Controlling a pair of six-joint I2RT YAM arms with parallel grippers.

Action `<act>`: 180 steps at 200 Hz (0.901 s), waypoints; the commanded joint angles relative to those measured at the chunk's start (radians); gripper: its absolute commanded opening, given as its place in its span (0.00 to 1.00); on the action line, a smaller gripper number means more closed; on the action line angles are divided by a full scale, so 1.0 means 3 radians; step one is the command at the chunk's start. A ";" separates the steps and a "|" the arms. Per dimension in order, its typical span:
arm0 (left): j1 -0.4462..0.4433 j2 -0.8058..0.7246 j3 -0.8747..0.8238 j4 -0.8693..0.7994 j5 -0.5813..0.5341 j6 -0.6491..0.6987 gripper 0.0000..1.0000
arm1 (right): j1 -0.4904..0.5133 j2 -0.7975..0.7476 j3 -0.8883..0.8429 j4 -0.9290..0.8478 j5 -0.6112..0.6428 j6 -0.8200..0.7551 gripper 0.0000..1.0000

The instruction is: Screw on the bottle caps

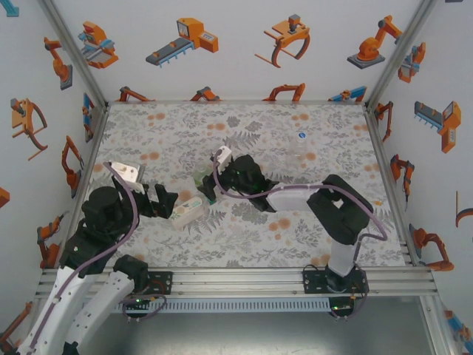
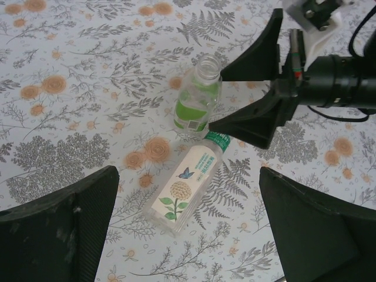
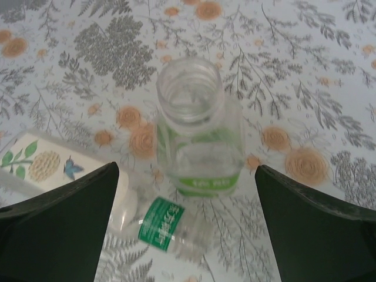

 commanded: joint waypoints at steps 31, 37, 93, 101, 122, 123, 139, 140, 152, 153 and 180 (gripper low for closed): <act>0.0013 -0.0067 -0.0017 -0.0036 0.0006 -0.0112 0.96 | 0.0032 0.0515 0.0429 0.0577 0.0237 0.0081 0.90; 0.0016 -0.0065 -0.0016 -0.0036 0.0003 -0.0112 0.96 | 0.0032 0.0566 0.0468 0.0590 0.0237 0.0088 0.89; 0.0013 -0.0030 0.0005 -0.0010 -0.0015 -0.0086 0.96 | 0.0032 0.0841 0.0624 0.0606 0.0081 0.0177 0.75; 0.0012 -0.0022 -0.0002 0.0018 -0.0011 -0.0091 0.96 | 0.0032 0.0854 0.0620 0.0607 0.0071 0.0187 0.74; 0.0015 0.0015 -0.0031 0.0085 0.0010 -0.0114 0.96 | 0.0032 0.0839 0.0592 0.0612 0.0066 0.0189 0.67; 0.0013 0.0016 -0.0034 0.0088 0.0011 -0.0116 0.96 | 0.0032 0.0836 0.0590 0.0609 0.0067 0.0186 0.67; 0.0016 0.0053 -0.0049 0.0124 0.0048 -0.0122 0.96 | 0.0032 0.0789 0.0559 0.0612 0.0093 0.0181 0.62; 0.0017 0.0056 -0.0050 0.0128 0.0047 -0.0125 0.96 | 0.0032 0.0786 0.0558 0.0609 0.0093 0.0182 0.62; 0.0015 0.0078 -0.0063 0.0161 0.0066 -0.0127 0.96 | 0.0033 0.0741 0.0524 0.0609 0.0104 0.0170 0.56; 0.0013 0.0081 -0.0065 0.0165 0.0066 -0.0127 0.96 | 0.0033 0.0733 0.0520 0.0610 0.0104 0.0172 0.56; 0.0014 0.0142 -0.0111 0.0272 0.0090 -0.0118 0.96 | 0.0028 0.0582 0.0426 0.0607 0.0119 0.0160 0.49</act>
